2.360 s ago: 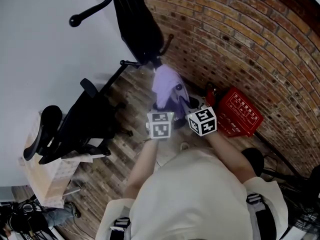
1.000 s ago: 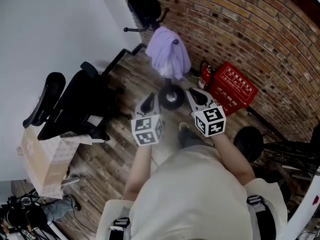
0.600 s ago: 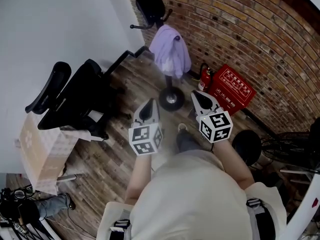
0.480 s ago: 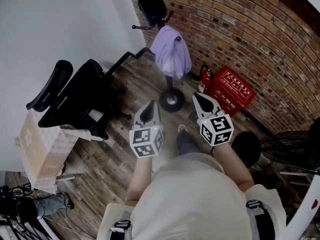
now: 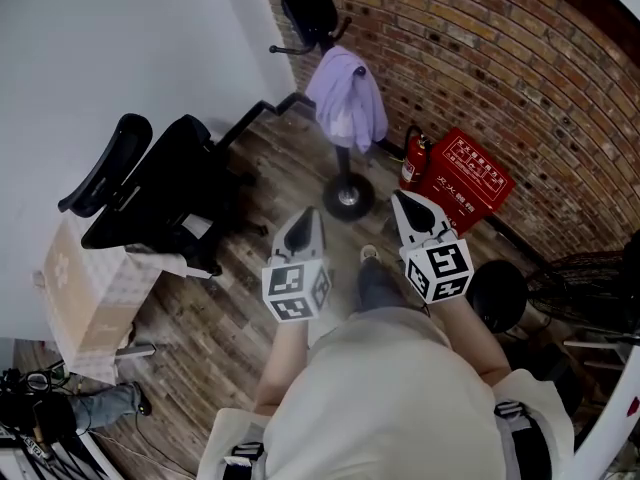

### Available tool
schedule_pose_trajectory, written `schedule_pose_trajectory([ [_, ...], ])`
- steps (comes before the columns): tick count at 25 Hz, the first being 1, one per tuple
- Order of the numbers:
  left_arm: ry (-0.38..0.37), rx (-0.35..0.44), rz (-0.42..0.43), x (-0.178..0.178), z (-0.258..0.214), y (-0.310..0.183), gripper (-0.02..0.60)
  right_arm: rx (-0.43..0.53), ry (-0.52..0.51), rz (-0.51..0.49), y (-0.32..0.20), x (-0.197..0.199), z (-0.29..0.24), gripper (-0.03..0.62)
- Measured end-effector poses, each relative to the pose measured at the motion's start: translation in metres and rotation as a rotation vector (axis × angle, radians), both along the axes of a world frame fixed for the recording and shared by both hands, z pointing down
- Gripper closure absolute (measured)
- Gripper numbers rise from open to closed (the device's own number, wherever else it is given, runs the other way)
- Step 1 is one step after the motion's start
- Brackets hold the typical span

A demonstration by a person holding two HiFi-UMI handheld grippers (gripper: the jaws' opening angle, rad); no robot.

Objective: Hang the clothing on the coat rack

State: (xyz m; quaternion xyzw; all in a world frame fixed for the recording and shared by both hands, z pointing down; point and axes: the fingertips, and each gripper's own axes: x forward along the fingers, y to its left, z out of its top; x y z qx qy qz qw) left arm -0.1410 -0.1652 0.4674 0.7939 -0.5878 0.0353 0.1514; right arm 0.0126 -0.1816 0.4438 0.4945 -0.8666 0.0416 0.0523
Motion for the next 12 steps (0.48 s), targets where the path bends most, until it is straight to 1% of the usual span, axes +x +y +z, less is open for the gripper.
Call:
schedule_pose_trajectory([
  [5,0.003,0.018,0.009,-0.001,-0.005,-0.004,0.569,0.029,0.023,-0.007,-0.002,-0.005,-0.005,0.595],
  [12,0.007,0.019,0.030,0.003,-0.007,-0.011,0.569,0.025,0.005,-0.025,-0.006,-0.010,-0.009,0.595],
])
